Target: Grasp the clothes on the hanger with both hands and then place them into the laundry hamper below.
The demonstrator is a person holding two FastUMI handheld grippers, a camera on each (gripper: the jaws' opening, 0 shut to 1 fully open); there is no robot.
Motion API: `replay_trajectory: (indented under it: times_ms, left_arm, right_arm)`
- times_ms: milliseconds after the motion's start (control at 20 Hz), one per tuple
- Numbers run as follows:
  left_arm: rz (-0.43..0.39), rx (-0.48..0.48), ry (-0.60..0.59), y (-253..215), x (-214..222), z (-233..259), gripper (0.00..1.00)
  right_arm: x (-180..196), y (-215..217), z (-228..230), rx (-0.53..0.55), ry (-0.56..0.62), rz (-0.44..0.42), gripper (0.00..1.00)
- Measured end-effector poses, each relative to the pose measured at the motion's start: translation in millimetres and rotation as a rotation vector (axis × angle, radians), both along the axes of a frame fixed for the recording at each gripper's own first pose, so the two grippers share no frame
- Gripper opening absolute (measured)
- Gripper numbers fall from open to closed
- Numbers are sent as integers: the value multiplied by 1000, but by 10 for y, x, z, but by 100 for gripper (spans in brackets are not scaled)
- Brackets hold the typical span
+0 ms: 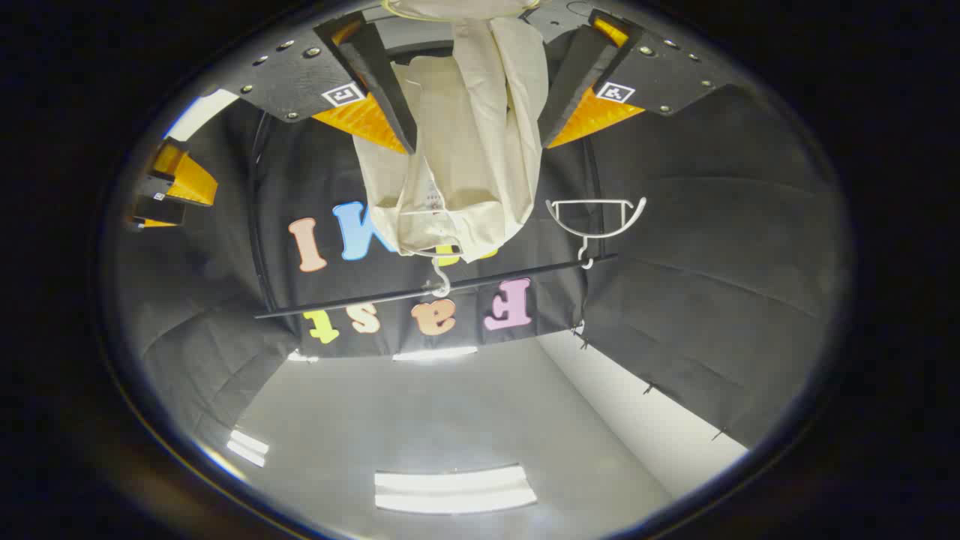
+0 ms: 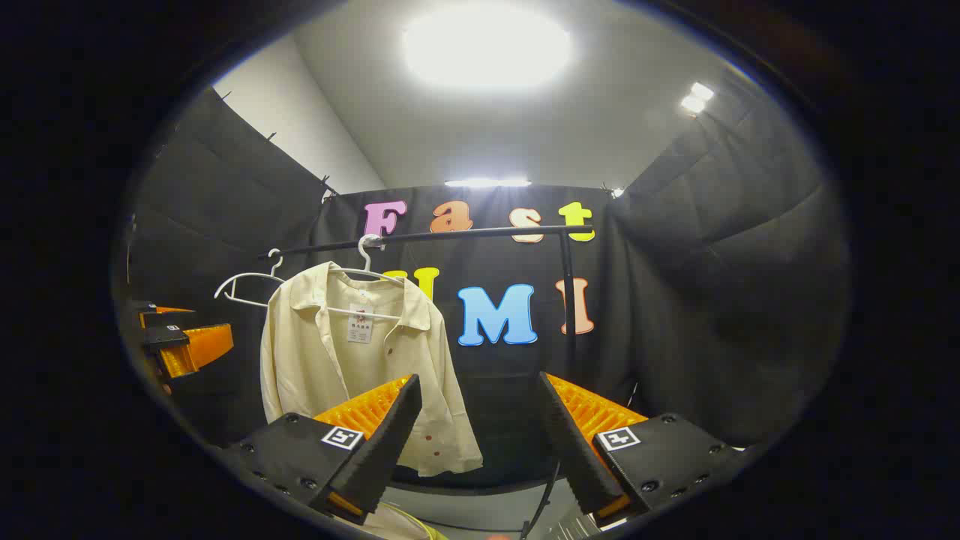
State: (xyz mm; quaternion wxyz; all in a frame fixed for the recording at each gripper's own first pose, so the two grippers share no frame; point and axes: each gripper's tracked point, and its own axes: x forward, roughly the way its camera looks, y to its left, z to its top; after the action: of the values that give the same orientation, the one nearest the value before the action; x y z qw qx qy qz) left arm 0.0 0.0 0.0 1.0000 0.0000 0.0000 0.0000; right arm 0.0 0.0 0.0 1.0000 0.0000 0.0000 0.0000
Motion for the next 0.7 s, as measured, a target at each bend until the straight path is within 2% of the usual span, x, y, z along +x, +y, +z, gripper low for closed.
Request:
replay_trajectory:
  times_ms: [700]
  left_arm:
    - [21,14,-22,-23,267,26,94]
  right_arm:
    - [244,169,-50,7,8,39,97]
